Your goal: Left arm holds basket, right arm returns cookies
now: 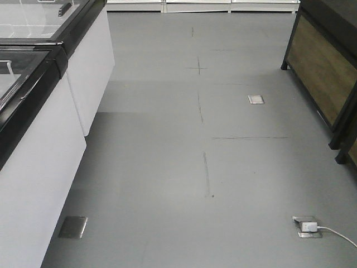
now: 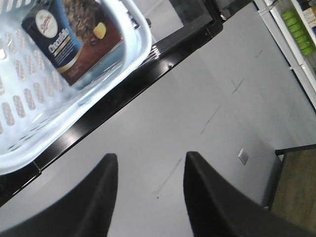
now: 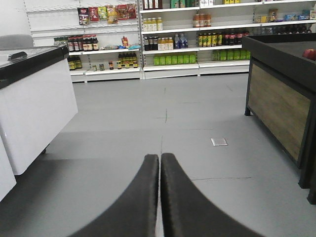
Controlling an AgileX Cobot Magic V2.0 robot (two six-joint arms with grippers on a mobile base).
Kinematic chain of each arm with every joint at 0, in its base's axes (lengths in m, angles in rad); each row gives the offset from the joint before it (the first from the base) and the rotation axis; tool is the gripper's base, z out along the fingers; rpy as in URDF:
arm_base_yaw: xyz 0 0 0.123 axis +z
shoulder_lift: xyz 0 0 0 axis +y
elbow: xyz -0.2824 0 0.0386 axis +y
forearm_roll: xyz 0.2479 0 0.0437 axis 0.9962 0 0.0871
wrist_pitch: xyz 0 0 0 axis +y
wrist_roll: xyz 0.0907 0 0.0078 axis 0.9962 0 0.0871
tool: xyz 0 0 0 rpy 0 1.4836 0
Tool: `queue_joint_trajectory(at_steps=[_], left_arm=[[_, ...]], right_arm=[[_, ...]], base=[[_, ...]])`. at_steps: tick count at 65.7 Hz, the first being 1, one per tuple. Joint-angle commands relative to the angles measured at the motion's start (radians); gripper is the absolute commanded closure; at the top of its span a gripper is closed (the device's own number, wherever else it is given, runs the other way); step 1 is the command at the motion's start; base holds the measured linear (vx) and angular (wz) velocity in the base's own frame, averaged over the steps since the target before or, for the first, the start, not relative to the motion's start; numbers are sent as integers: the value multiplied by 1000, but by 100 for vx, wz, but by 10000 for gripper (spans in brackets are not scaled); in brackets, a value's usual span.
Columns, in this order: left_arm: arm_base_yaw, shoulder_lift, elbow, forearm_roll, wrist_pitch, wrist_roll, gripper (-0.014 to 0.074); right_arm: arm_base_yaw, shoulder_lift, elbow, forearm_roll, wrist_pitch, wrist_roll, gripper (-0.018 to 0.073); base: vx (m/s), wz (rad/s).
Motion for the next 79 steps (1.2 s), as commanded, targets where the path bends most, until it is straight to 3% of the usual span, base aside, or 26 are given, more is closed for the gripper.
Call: queue_joint_trajectory(at_steps=[1, 13, 24, 41, 52, 70, 79], left_arm=[[3, 37, -64, -47, -4, 3, 295], [3, 89, -93, -69, 18, 72, 295], [6, 118, -91, -76, -33, 43, 271], [49, 168, -91, -109, -56, 41, 120], [89, 197, -91, -146, -103, 43, 111], [131, 289, -92, -452, -99, 190, 111], [131, 316, -92, -480, -107, 216, 111]], right_arm=[[-3, -11, -1, -7, -78, -1, 568], [-3, -11, -1, -7, -78, -1, 568], [-3, -11, -1, -7, -78, -1, 568], [-3, -11, -1, -7, -78, -1, 568], [-3, -11, -1, -7, -78, -1, 568], [-3, -11, -1, -7, -78, -1, 568], [-3, -11, -1, -7, -78, -1, 568]], base=[[0, 0], [0, 0], [0, 0], [0, 0], [0, 0], [0, 0], [0, 0]])
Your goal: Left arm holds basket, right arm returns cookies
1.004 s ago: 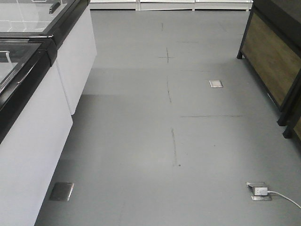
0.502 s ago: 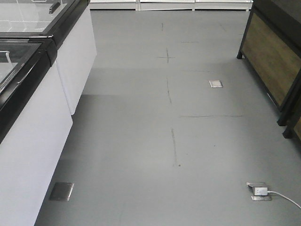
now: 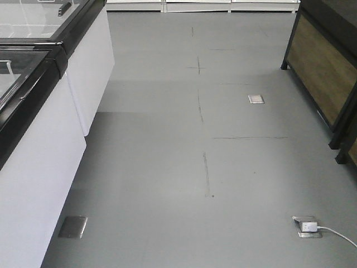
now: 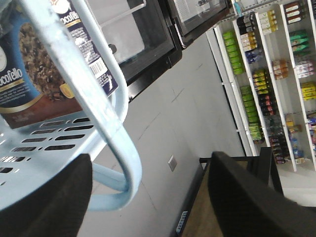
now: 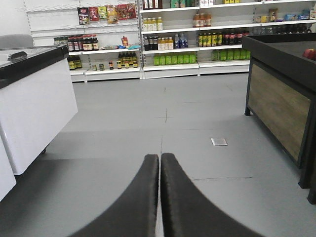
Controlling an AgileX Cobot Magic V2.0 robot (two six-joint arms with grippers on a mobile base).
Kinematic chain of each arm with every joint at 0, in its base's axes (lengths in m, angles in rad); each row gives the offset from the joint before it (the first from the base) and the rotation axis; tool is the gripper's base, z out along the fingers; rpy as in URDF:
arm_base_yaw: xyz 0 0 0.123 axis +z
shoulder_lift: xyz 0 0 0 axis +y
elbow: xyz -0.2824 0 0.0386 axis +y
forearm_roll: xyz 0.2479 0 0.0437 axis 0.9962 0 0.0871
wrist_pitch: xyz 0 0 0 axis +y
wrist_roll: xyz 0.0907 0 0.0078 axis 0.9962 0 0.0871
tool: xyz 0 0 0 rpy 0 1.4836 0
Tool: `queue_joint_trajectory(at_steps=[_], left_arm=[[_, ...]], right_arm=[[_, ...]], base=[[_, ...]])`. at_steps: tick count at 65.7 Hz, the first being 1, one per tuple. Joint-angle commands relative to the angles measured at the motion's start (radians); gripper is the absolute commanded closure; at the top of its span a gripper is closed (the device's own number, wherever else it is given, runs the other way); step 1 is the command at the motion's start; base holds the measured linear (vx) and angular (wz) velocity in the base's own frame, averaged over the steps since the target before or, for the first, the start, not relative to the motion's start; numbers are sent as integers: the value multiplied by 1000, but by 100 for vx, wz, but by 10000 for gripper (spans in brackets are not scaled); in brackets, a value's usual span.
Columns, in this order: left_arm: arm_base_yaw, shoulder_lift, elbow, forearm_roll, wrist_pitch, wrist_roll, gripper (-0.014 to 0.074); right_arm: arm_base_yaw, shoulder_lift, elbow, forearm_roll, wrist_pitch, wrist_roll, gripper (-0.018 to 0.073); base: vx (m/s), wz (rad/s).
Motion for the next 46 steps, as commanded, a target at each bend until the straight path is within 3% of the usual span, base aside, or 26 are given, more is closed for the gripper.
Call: queue_joint_trajectory(at_steps=[1, 19, 35, 46], left_arm=[[0, -14, -28, -85, -31, 20, 111], [0, 29, -27, -103, -68, 50, 113], [0, 84, -27, -277, -78, 127, 143], [0, 113, -27, -280, -98, 139, 148]], right_arm=[[-3, -11, -1, -7, -78, -1, 568], [-3, -11, -1, -7, -78, 0, 568], [-3, -11, -1, -7, -78, 0, 568], [-3, -11, -1, -7, -78, 0, 568]], base=[[0, 0], [0, 0], [0, 0], [0, 0]])
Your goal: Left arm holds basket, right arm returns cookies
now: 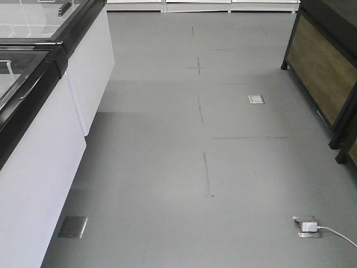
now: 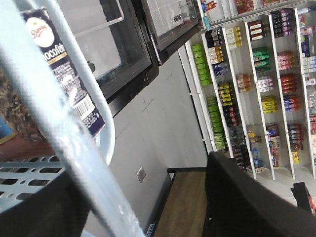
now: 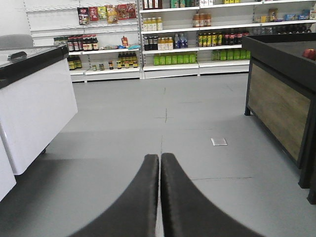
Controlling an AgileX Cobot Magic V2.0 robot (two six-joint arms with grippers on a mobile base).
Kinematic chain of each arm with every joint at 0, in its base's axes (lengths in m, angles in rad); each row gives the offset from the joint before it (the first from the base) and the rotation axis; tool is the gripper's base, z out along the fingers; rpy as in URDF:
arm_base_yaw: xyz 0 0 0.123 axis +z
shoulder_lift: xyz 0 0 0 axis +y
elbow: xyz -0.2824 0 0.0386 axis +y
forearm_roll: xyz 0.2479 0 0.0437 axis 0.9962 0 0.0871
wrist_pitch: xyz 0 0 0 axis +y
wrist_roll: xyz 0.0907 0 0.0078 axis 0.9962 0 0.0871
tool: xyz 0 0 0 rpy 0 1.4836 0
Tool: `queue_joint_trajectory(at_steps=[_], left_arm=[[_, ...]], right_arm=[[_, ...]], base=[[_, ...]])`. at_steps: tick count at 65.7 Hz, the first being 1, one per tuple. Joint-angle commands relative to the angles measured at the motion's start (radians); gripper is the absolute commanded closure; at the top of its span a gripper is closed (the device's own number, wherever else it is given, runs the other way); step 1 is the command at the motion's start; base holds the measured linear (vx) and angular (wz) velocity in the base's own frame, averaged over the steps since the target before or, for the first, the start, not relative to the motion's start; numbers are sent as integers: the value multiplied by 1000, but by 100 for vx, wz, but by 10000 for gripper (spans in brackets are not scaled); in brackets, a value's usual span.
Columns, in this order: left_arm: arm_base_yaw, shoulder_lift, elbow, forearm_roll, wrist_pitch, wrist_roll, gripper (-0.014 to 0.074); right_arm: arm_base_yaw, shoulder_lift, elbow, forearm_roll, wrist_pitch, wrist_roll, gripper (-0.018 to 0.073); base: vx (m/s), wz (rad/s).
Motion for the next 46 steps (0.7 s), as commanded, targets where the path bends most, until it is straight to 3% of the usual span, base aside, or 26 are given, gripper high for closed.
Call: queue_joint_trajectory(at_steps=[1, 33, 46], left_arm=[[-3, -12, -27, -80, -23, 15, 148], [27, 72, -27, -115, -38, 55, 149], [69, 72, -27, -151, -29, 76, 251]], right_arm=[[-3, -11, -1, -7, -78, 0, 568], [-3, -11, -1, -7, -78, 0, 568], [-3, -11, -1, -7, -78, 0, 568]], base=[[0, 0], [0, 0], [0, 0]])
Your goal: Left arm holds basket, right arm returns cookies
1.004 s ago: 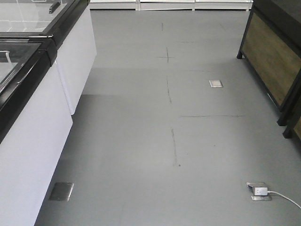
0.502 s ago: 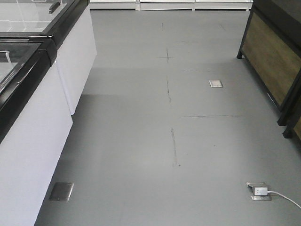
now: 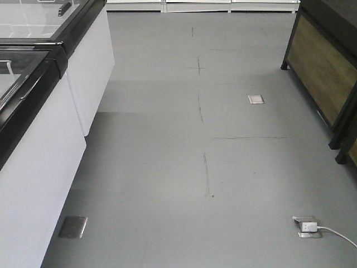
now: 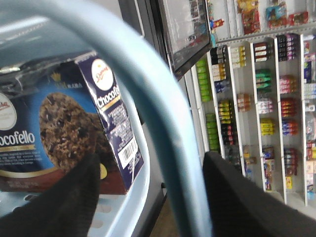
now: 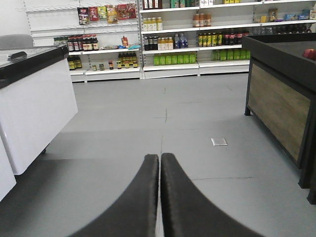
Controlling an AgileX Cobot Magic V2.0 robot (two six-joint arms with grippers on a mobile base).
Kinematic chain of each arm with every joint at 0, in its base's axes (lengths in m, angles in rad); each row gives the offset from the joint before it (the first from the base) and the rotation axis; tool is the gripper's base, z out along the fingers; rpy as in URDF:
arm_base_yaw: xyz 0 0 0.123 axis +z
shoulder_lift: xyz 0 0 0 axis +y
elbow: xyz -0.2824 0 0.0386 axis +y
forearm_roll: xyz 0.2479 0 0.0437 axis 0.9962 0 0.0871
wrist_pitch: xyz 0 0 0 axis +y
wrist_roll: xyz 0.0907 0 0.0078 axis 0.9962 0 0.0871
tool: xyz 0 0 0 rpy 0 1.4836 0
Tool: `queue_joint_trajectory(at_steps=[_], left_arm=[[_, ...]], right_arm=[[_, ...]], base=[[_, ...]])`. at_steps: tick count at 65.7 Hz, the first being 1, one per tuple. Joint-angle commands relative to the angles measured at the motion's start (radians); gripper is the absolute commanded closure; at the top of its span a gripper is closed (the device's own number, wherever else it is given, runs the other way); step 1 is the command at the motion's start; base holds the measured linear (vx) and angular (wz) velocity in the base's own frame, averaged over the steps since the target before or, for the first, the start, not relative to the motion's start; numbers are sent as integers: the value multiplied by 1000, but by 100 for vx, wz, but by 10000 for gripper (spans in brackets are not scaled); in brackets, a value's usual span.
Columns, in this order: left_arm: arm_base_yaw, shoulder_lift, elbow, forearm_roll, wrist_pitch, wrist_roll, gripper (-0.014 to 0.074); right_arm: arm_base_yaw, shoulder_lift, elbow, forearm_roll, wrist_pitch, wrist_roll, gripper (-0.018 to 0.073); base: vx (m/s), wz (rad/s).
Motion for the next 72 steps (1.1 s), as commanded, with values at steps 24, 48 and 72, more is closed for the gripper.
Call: queue_joint_trajectory(at_steps=[24, 48, 72], left_arm=[[14, -38, -27, -267, 60, 110, 604], [-147, -38, -52, -473, 109, 180, 604], [-557, -38, -177, -473, 18, 186, 603]], right_arm=[[-3, -11, -1, -7, -78, 0, 568], [-3, -11, -1, -7, -78, 0, 568], [-3, -11, -1, -7, -78, 0, 568]], base=[[0, 0], [0, 0], [0, 0]])
